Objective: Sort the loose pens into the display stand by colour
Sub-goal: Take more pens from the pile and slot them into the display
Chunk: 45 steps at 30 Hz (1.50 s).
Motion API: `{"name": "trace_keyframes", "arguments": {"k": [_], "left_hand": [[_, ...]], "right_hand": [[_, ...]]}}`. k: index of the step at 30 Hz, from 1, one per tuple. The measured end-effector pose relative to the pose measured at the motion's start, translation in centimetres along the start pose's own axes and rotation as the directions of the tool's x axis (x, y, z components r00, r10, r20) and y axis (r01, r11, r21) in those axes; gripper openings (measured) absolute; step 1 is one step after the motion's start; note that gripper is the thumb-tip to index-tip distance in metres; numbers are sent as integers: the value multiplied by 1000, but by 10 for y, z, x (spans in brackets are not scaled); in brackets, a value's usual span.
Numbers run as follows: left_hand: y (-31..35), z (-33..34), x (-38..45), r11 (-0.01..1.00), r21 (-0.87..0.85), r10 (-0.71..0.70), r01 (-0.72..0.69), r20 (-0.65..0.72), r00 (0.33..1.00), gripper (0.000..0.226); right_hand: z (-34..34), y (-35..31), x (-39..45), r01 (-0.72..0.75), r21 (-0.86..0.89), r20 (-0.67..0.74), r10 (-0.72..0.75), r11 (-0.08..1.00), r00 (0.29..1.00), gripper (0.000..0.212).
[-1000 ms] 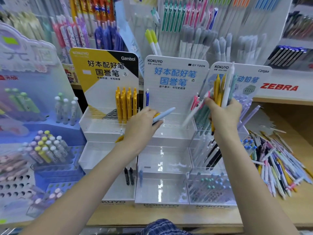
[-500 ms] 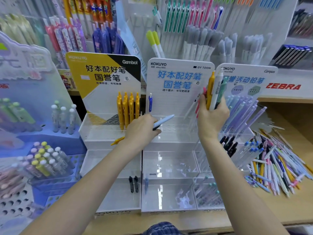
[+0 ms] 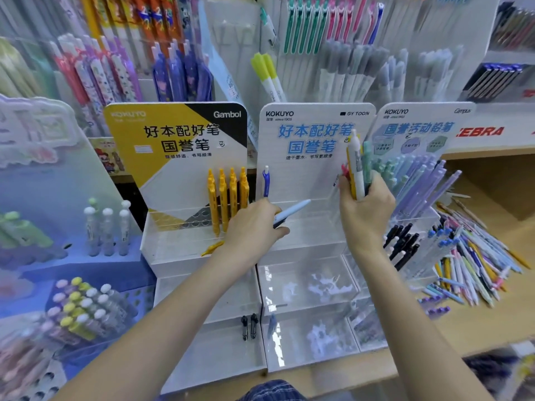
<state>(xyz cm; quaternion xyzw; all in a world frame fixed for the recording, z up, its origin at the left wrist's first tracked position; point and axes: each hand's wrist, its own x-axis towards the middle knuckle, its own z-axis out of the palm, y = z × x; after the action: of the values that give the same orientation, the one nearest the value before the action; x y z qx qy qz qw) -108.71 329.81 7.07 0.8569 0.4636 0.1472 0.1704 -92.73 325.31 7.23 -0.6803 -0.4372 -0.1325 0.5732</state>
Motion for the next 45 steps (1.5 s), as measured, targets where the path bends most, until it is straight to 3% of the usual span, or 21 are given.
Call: {"name": "trace_keyframes", "arguments": {"k": [4, 7, 13, 17, 21, 23, 26, 30, 37, 40, 45], "left_hand": [[0, 1, 0, 1000, 3, 12, -12, -1, 1000, 22], [-1, 1, -1, 1000, 2, 13, -13, -13, 1000, 22], [-2, 2, -1, 1000, -4, 13, -13, -11, 1000, 24], [-1, 3, 0, 1000, -12, -1, 1, -6, 1000, 27], [-1, 3, 1, 1000, -17, -6, 6, -6, 1000, 28], [0, 3, 1, 1000, -19, -9, 9, -7, 1000, 28], [0, 3, 0, 1000, -12, -23, 23, -14, 1000, 28], [2, 4, -3, 999, 9, -42, 42, -29, 999, 28], [6, 6, -7, 997, -27, -67, 66, -56, 996, 24], [7, 7, -7, 996, -40, -80, 77, -61, 995, 23], [8, 8, -7, 993, -67, -100, 96, -64, 993, 20]], "right_hand": [[15, 3, -6, 88, -275, 72, -71, 957, 995, 21], [25, -2, -7, 72, -329, 30, -66, 942, 997, 24], [27, -4, -12, 8, -284, -99, -38, 959, 994, 26], [9, -10, 3, -114, -315, -8, 117, 942, 993, 29], [-19, -1, 28, -116, -126, 7, 118, 985, 993, 27], [-27, 4, 42, -136, -67, 106, 143, 988, 984, 29], [-32, 5, 56, -89, -49, 300, 100, 995, 949, 24], [-30, 4, 61, -39, -59, 441, 61, 997, 896, 17], [-27, -2, 67, 104, -52, 521, -62, 993, 851, 3], [-27, -1, 72, 181, -81, 536, -110, 980, 837, 14], [-18, 0, 71, 326, -248, 605, -117, 912, 788, 16]]}}
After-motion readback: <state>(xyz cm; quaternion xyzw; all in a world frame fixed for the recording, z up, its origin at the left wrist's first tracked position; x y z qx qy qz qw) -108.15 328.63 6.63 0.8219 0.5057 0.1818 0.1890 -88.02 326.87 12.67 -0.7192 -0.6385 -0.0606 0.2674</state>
